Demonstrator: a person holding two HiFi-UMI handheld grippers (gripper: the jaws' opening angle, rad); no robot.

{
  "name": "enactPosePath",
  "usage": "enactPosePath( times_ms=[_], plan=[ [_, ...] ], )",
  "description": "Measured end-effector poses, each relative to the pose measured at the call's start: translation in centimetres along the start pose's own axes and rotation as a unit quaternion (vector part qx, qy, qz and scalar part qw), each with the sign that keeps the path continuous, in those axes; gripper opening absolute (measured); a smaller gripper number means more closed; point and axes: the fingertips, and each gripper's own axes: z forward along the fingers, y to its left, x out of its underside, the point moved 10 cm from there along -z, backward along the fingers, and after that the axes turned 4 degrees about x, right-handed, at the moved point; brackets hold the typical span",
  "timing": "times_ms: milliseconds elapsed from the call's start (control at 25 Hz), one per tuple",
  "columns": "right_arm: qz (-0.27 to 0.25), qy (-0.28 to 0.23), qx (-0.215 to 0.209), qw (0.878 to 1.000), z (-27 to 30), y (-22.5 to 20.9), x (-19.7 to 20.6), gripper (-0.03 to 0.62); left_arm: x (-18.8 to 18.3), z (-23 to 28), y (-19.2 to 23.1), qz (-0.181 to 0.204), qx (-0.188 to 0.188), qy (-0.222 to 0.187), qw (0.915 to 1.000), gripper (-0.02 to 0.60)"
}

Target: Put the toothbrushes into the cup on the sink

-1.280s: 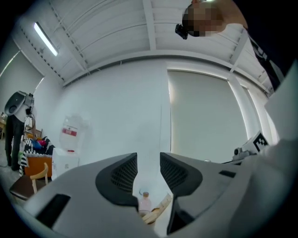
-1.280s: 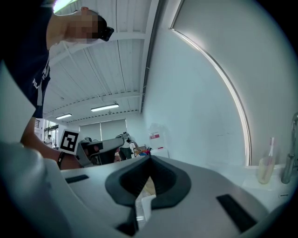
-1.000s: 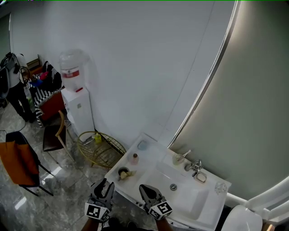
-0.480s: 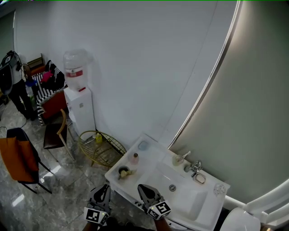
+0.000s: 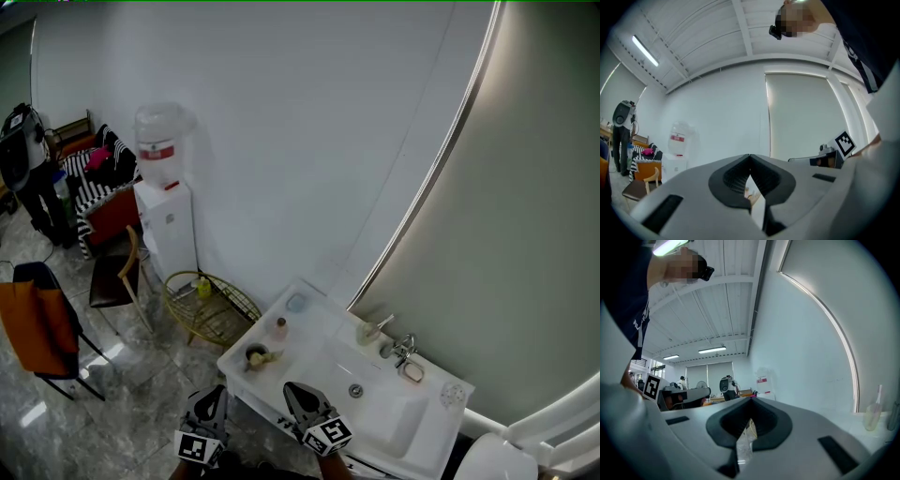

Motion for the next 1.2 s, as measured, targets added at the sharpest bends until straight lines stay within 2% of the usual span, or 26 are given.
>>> enactPosePath(
  times_ms=[80, 200, 480, 720, 1000, 1200],
  plan=[
    [0.006, 0.000, 0.003, 1.000, -0.1, 0.1, 0.1, 0.028, 0.0, -0.1, 0.0, 0.001, -0.002, 0.001, 1.0000, 0.026],
    [0.011, -0.003, 0.005, 1.000, -0.2, 0.1, -0.2, 0.028, 0.2, -0.2, -0.1, 0.025, 0.001, 0.008, 0.9997, 0.026],
    [0.011, -0.005, 0.001, 1.000, -0.5, 0.2, -0.4, 0.028, 0.1, -0.3, -0.2, -0.001, 0.008, -0.008, 0.9999, 0.026],
    [0.071, -0.030, 0.012, 0.997, -0.9, -0.7, -0.4, 0.028, 0.5, -0.3, -0.1, 0.000, 0.004, 0.002, 1.0000, 0.026],
    [0.041, -0.015, 0.022, 0.999, -1.0, -0.7, -0.1, 0.028, 1.2, -0.7, 0.3, -0.026, -0.010, 0.011, 0.9995, 0.026],
    [0.022, -0.005, 0.025, 0.999, -0.8, -0.3, 0.0, 0.028, 1.0, -0.6, 0.4, -0.035, -0.006, 0.019, 0.9992, 0.026]
  ],
)
